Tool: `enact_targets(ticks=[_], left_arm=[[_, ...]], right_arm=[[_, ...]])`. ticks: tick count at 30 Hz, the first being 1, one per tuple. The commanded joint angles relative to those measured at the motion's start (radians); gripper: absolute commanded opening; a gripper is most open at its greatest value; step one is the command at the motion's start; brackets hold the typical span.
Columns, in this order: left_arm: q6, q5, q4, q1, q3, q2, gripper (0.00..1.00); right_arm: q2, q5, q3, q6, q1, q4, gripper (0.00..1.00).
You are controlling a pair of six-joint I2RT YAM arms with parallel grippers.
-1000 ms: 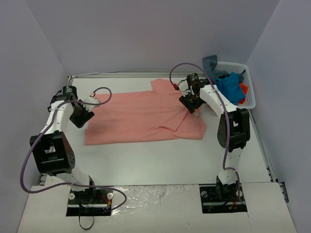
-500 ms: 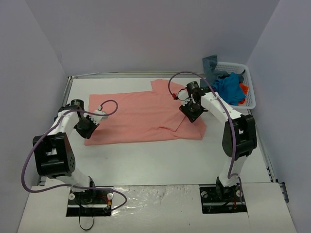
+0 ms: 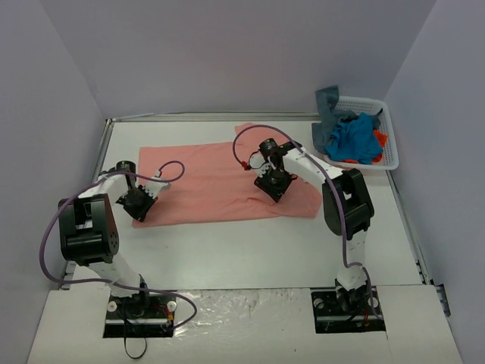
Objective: Fold and stack the t-shirts
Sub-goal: Fold the flattened tshirt in 1/3 of the way
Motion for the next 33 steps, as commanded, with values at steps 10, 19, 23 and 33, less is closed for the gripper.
enact_targets(ticks=[10, 19, 23, 33], left_arm=[[-0.031, -0.045, 0.055, -0.001, -0.031, 0.046, 0.04], [-0.028, -0.069, 0.064, -0.001, -0.053, 0.064, 0.02], [-0.029, -0.068, 0.063, -0.001, -0.050, 0.064, 0.03], [-0.029, -0.068, 0.060, -0.001, -0.057, 0.060, 0.03]], right_arm=[[0.048, -0.020, 0.076, 0.006, 0.028, -0.050, 0.44], [0.014, -0.063, 0.039, -0.019, 0.035, -0.064, 0.43], [0.034, -0.083, 0.033, -0.027, 0.035, -0.067, 0.43], [0.086, -0.072, 0.037, -0.027, 0.037, -0.065, 0.08]])
